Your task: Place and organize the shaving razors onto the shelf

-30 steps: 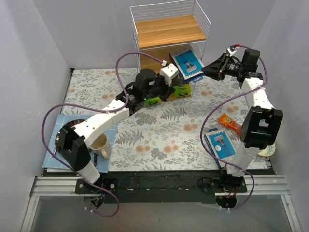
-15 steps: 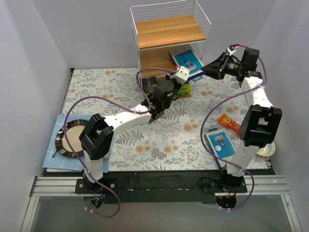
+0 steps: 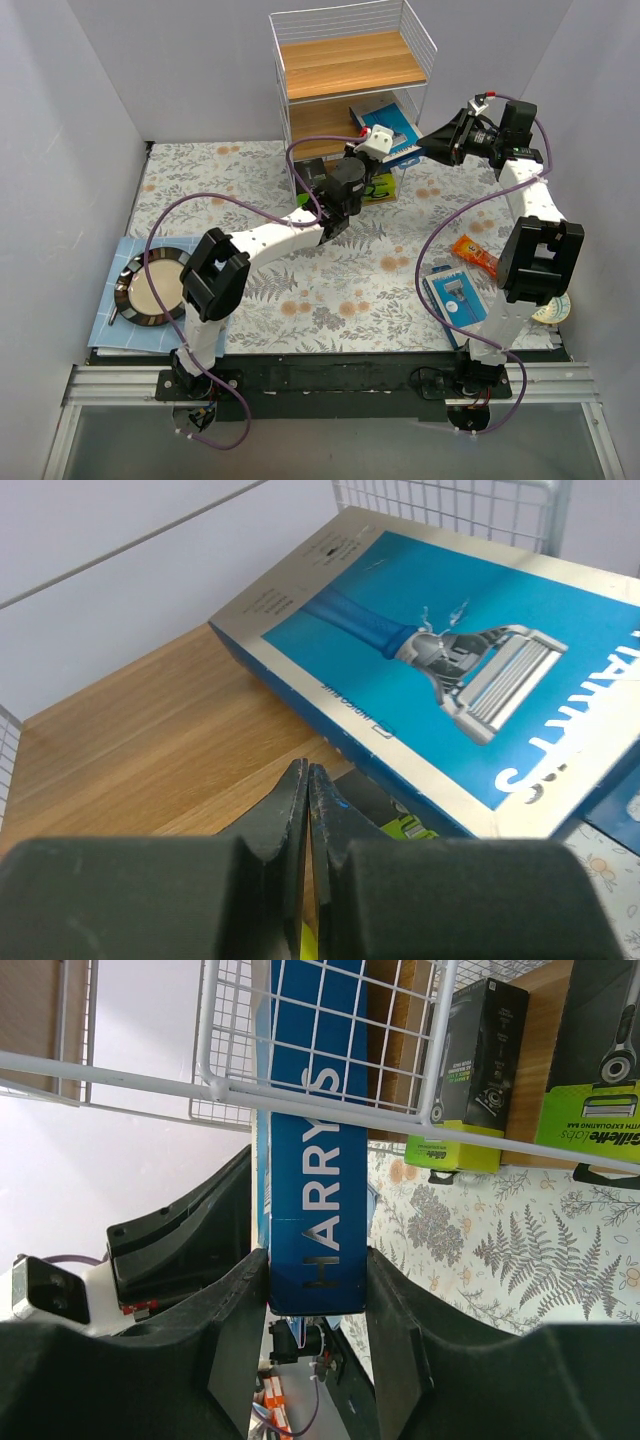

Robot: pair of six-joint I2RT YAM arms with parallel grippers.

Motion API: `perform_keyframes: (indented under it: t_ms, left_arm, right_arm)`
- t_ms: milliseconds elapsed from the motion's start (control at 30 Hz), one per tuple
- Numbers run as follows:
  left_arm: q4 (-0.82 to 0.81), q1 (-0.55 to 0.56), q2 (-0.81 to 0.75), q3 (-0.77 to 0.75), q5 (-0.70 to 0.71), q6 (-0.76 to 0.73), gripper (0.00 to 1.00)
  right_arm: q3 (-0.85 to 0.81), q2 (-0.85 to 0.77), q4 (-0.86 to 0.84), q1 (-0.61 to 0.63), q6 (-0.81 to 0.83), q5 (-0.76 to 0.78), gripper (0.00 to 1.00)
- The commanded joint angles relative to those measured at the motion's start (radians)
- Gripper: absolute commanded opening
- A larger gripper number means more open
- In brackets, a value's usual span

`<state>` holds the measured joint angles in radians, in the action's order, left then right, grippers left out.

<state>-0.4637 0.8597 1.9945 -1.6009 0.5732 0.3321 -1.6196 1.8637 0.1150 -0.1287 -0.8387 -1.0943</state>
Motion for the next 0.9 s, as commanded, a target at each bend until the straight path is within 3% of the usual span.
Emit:
perform_keyframes:
  t_ms: [0,333,867]
  left_arm:
    - [-0.020,-0.007,-0.040,-0.044,0.057,0.016,0.00]
    - [0.264,-0.054,-0.076,-0.053,-0.052,0.194,0.00]
    - [0.307,-0.079,0.069,-0.191,-0.124,0.240,0.00]
  right_arm:
    - [0.010,0.008,-0.040,0.000,0.004,0.008,0.49]
    - [0.001,0.008,-0.055,0.000,-0.007,0.007,0.49]
    - [0.007,0.011,-0.060,0.001,-0.014,0.004,0.51]
